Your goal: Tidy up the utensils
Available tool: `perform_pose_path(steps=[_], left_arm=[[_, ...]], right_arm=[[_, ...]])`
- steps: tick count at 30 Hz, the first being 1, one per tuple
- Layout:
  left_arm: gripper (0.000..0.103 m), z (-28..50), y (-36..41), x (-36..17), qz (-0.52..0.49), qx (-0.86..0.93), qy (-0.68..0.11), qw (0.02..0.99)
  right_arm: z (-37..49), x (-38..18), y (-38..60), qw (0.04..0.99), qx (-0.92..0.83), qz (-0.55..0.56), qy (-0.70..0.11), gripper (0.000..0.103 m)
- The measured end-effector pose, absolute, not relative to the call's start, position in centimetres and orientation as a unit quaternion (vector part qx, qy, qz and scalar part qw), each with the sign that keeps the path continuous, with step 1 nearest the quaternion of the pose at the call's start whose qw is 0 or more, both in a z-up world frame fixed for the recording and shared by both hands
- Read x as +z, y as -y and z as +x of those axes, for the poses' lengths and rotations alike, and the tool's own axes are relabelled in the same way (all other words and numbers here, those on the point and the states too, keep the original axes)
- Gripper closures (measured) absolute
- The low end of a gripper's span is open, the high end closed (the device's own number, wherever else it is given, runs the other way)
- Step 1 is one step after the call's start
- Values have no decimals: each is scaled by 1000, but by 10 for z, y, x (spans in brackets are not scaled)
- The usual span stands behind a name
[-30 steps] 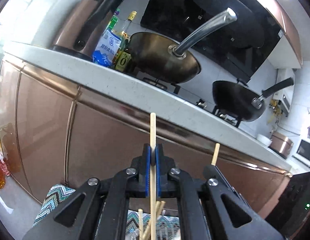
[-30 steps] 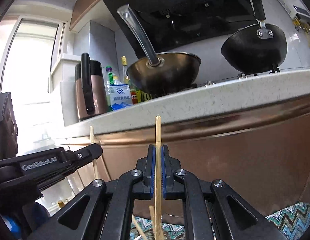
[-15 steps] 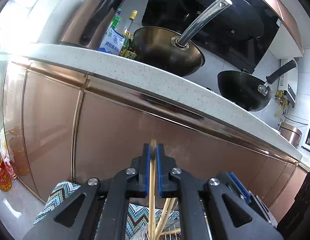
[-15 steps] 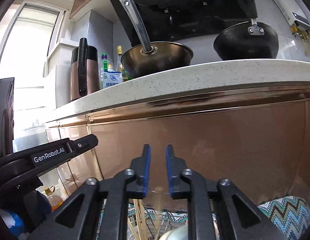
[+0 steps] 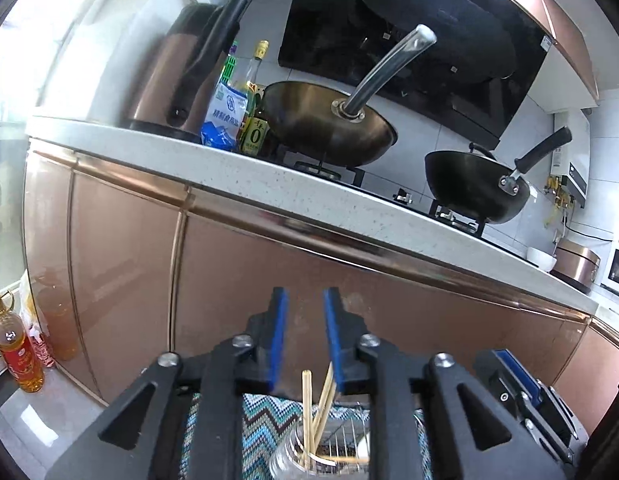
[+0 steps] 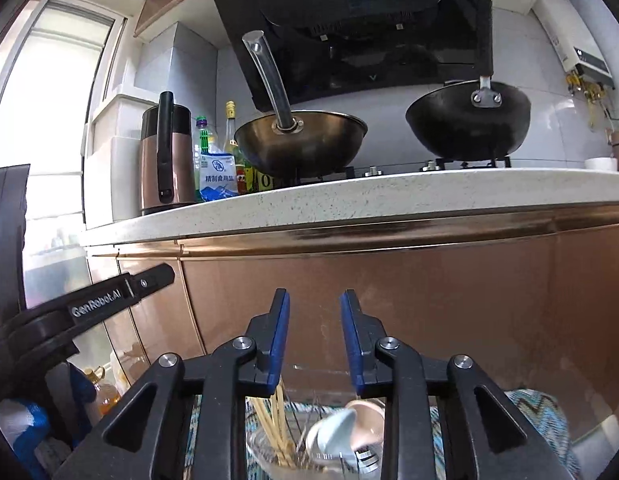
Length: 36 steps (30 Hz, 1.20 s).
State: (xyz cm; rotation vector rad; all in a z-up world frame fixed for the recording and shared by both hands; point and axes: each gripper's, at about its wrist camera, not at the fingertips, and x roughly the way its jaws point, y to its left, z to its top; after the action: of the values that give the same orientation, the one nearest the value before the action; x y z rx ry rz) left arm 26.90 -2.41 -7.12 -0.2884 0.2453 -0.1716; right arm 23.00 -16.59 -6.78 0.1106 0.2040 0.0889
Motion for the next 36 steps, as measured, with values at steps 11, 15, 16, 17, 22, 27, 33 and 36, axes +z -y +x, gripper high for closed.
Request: perform_pose_path(steps=[11, 15, 16, 17, 22, 27, 33, 36], left_arm=[[82, 194, 7, -44, -121, -79, -130, 981], [79, 169, 0, -40, -110, -74, -135, 982], [78, 165, -1, -39, -109, -74, -136, 982], [76, 158, -4, -39, -107, -72, -136, 982], [67, 138, -14, -38, -98, -65, -137, 984], [63, 123, -25, -45, -91, -54, -151, 983], [62, 132, -36, -73, -80, -43, -237, 967], [62, 140, -38, -90, -72, -45, -277, 957]], right_arm=[[160, -50, 161, 988, 11, 27, -151, 75], [135, -42, 159, 988, 11, 16, -152, 75], [130, -41, 158, 988, 10, 14, -153, 74], [125, -40, 158, 988, 10, 12, -153, 73], [108, -40, 159, 988, 1, 13, -155, 67], [95, -44, 165, 986, 0, 14, -166, 66], [92, -50, 177, 980, 6, 24, -196, 66], [100, -57, 179, 974, 16, 31, -222, 66]])
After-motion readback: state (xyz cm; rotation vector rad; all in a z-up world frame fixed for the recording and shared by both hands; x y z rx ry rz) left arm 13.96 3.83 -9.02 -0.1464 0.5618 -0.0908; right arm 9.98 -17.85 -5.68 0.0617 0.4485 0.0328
